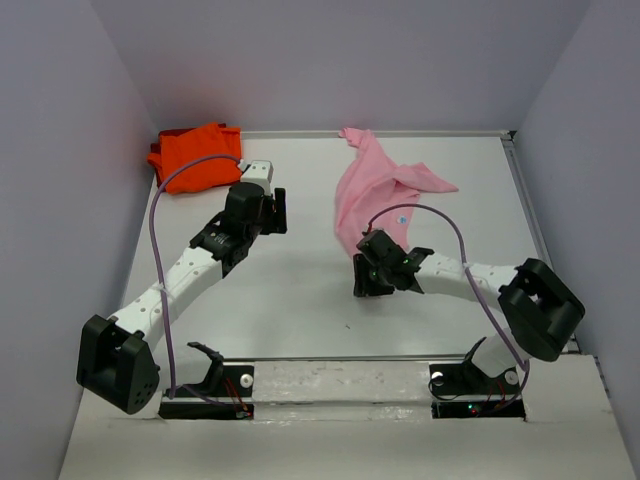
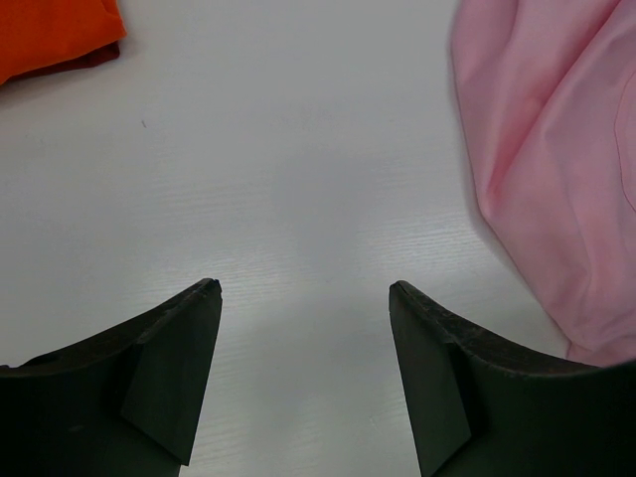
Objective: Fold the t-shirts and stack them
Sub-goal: Grab crumpled tshirt from the corner of the board with the right arm
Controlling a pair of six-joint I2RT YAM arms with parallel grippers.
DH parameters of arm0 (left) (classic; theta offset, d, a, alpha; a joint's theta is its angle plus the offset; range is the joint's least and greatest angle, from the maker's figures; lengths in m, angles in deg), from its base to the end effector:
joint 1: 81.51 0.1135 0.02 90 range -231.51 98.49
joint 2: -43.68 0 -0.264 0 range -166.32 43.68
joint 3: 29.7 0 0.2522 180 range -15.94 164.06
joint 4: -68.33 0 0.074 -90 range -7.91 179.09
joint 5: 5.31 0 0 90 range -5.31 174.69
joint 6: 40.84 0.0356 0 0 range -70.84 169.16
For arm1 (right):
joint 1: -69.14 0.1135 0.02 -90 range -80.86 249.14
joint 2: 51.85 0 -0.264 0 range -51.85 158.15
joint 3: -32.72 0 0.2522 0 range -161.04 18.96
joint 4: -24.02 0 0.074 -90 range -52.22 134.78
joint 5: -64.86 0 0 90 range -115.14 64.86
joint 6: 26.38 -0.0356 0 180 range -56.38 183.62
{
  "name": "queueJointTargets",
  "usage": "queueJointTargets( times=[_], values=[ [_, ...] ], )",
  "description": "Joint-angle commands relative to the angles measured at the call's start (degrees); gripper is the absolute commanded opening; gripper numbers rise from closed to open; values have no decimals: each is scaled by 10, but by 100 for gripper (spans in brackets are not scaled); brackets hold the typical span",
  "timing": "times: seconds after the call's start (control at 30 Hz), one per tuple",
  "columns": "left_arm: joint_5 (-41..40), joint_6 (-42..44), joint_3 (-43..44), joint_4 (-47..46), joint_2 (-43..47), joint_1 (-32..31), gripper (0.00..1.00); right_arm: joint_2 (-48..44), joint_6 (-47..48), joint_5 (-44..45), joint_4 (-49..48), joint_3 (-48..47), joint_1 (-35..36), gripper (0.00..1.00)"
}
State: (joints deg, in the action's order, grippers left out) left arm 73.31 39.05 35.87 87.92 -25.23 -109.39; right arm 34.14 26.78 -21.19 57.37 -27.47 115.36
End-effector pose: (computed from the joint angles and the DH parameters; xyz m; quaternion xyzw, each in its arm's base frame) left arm 0.2482 -0.1234 0.3027 0.0740 0.8279 -0.1008 0.5467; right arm 0.1988 0.2039 0.1731 -0.0696 0.9609 0.1514 0.2210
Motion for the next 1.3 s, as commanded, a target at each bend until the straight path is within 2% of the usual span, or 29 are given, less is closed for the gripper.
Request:
queueJointTargets(
  times=[0.0,0.07,0.1,0.13,0.2,0.43,0.67,0.97,1.1,1.13,1.27],
  values=[
    [1,5,21,-11,12,3,78,32,6,17,-2,-22,5,48],
    [2,5,21,-11,12,3,78,55,7,20,-8,-20,5,37],
    [2,6,20,-11,13,3,78,61,6,20,-10,-19,5,27],
    [1,5,20,-11,14,3,78,65,7,16,-19,-16,5,10],
    [0,4,19,-11,16,3,78,74,6,15,-27,-11,5,0],
    [-1,5,19,-11,17,3,78,52,14,13,-25,-13,11,0],
    [-1,5,19,-11,18,3,78,15,43,24,21,-93,16,0],
    [-3,5,18,-13,17,3,78,55,96,40,70,-284,16,0],
    [-6,5,18,-13,17,3,78,78,141,55,119,-417,16,0],
    [-6,5,18,-13,18,3,78,78,149,63,133,-417,16,0],
    [-8,5,18,-12,18,2,78,104,187,91,187,-592,16,0]
  ],
)
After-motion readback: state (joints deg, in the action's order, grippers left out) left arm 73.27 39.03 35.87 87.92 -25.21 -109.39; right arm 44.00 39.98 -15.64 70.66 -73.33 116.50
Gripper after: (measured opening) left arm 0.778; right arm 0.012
